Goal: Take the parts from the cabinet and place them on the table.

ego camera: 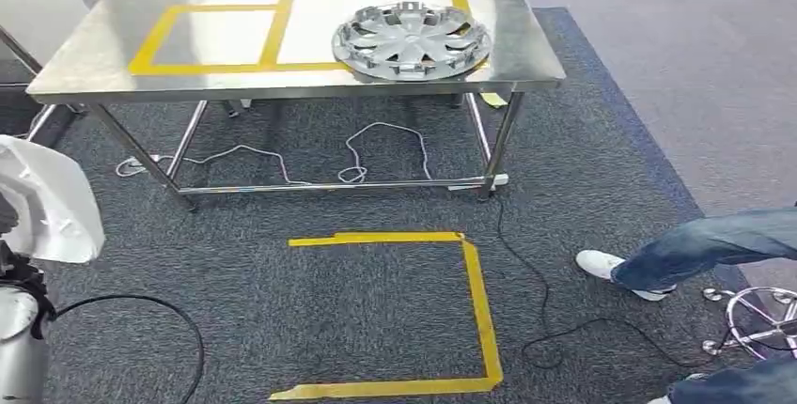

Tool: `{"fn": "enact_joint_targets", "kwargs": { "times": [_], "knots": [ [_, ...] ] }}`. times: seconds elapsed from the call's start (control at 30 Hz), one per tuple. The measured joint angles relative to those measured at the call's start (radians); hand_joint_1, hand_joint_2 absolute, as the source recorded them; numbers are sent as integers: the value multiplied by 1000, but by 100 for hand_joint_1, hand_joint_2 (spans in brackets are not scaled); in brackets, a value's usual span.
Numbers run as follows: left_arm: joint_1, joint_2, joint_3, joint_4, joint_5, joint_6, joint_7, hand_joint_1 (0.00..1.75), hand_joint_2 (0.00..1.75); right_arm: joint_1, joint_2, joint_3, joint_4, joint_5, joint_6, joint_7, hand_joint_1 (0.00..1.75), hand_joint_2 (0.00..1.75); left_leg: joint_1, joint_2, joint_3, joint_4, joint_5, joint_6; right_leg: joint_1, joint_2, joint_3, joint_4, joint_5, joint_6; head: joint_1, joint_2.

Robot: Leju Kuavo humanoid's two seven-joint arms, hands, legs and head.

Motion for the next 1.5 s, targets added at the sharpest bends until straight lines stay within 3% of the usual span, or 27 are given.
{"fn": "enact_joint_targets", "kwargs": {
  "times": [0.07,0.13,0.17,0.27,0.3,0.37,0.43,0.47,0.57,0.63,0.7,0.77,0.8,0.83,0.87,0.93,0.97,1.0,1.1,1.17,1.27,1.3,1.33,1.37,1.43,1.47,1.5],
  "knots": [
    [3,2,-3,0,2,-11,-4,175,175,4,0,-1,0,0,0,-1,0,0,4,-1,0,-6,4,-11,4,1,-2,1,1,-7,1,0],
    [5,10,-5,0,2,-22,-7,175,175,3,-1,-2,0,0,2,-3,0,0,5,7,-1,6,-9,-22,-5,-6,5,-14,11,-22,1,0],
    [2,14,-6,0,2,-24,-9,175,175,3,-1,-3,0,-1,3,-3,0,0,4,20,-15,42,-38,-27,-5,-7,6,-15,11,-26,-5,0],
    [8,16,-10,0,11,-34,-9,175,175,5,-1,-8,0,0,7,-3,0,0,10,34,-119,272,-144,-40,-5,-16,5,-14,9,-30,-5,0],
    [10,16,-11,0,12,-36,-9,175,175,5,-1,-9,0,0,7,-3,0,0,11,34,-133,303,-144,-42,-5,-18,6,-14,9,-29,-6,0],
    [10,16,-11,0,13,-37,-9,175,175,5,-1,-10,0,0,8,-3,0,0,13,37,-99,232,-84,-42,-5,-21,9,-13,7,-28,-5,0],
    [10,17,-12,0,16,-37,-11,175,175,5,-1,-10,0,0,9,-3,0,0,13,45,-9,52,4,-36,-5,-22,16,-13,3,-22,-6,0],
    [9,17,-12,0,16,-37,-12,175,175,5,-1,-10,0,0,9,-3,0,0,8,51,14,7,-6,-33,1,-22,16,-11,0,-17,-5,0],
    [11,17,-14,0,17,-38,-13,175,175,5,-1,-10,0,0,9,-2,0,0,4,46,9,-2,-8,-20,1,-26,8,-9,2,-3,-5,0],
    [11,16,-14,0,17,-38,-14,175,175,5,-1,-10,0,0,9,-2,0,0,12,44,14,-14,0,-3,-1,-25,-1,-5,-8,12,-5,0],
    [8,16,-14,0,16,-38,-15,175,175,4,-1,-10,0,0,9,-3,0,0,12,44,14,-13,-1,8,-1,-19,-42,91,-66,17,3,0],
    [10,16,-15,0,16,-40,-15,175,175,6,-1,-10,0,0,9,-2,0,0,10,43,13,-13,-3,11,-2,-19,-124,257,-131,20,4,0],
    [11,15,-15,0,17,-40,-15,175,175,7,-1,-10,0,0,9,-2,0,0,10,43,13,-13,-3,11,-2,-19,-152,307,-138,21,4,0],
    [12,15,-15,0,17,-42,-16,175,175,7,-1,-10,0,0,9,-2,0,0,9,41,15,-13,-4,11,-2,-19,-156,304,-120,20,3,0],
    [12,15,-15,0,17,-43,-17,175,175,7,-1,-10,0,0,8,-2,0,0,9,39,17,-12,-6,10,-2,-19,-137,255,-81,18,3,0],
    [11,15,-15,0,17,-49,-18,175,175,7,-1,-10,0,0,7,-2,0,0,9,36,24,-12,-11,5,-2,-17,-51,75,11,10,4,0],
    [11,15,-15,0,17,-51,-19,175,175,6,-1,-10,0,0,6,-2,0,0,9,36,26,-12,-14,2,-1,-13,-23,12,17,5,4,0],
    [9,15,-15,0,17,-52,-19,175,175,4,-1,-10,0,0,7,-3,0,0,1,34,21,-5,-18,-5,0,-11,0,-11,5,2,3,0],
    [9,15,-17,0,17,-52,-19,175,175,6,-1,-11,0,0,6,-3,0,0,6,34,24,-12,-18,-19,4,-11,-4,-4,2,-10,2,0],
    [7,16,-17,-1,17,-52,-20,175,175,6,0,-11,0,0,6,-3,0,0,7,37,23,10,-36,-32,-6,-13,11,-14,4,-20,-1,0],
    [8,17,-19,-1,16,-53,-20,175,175,6,0,-11,0,0,6,-3,0,0,11,38,-93,239,-133,-44,-6,-17,23,-14,-7,-32,-5,0],
    [11,17,-19,-1,16,-53,-20,175,175,6,0,-11,0,0,6,-3,0,0,11,38,-127,295,-144,-45,-6,-17,26,-14,-11,-33,-6,0],
    [12,17,-19,-1,16,-53,-20,175,175,7,0,-11,0,0,6,-3,0,0,11,38,-141,305,-130,-45,-6,-17,31,-14,-15,-32,-5,0],
    [13,17,-19,-1,16,-53,-20,175,175,8,0,-11,0,0,6,-3,0,0,11,38,-134,277,-95,-44,-6,-16,39,-14,-20,-31,-6,0],
    [12,17,-20,-1,16,-53,-20,175,175,7,0,-12,0,0,6,-2,0,0,11,40,-69,110,21,-36,-6,-16,61,-14,-35,-26,-6,0],
    [12,17,-20,-1,16,-53,-20,175,175,8,0,-12,0,0,6,-2,0,0,9,45,-42,33,53,-29,-6,-16,61,-15,-43,-21,-6,0],
    [12,17,-20,0,16,-53,-20,175,175,6,0,-12,0,0,6,-3,0,0,2,46,-30,23,35,-25,2,-16,68,-10,-51,-13,-5,0]
  ]
}}
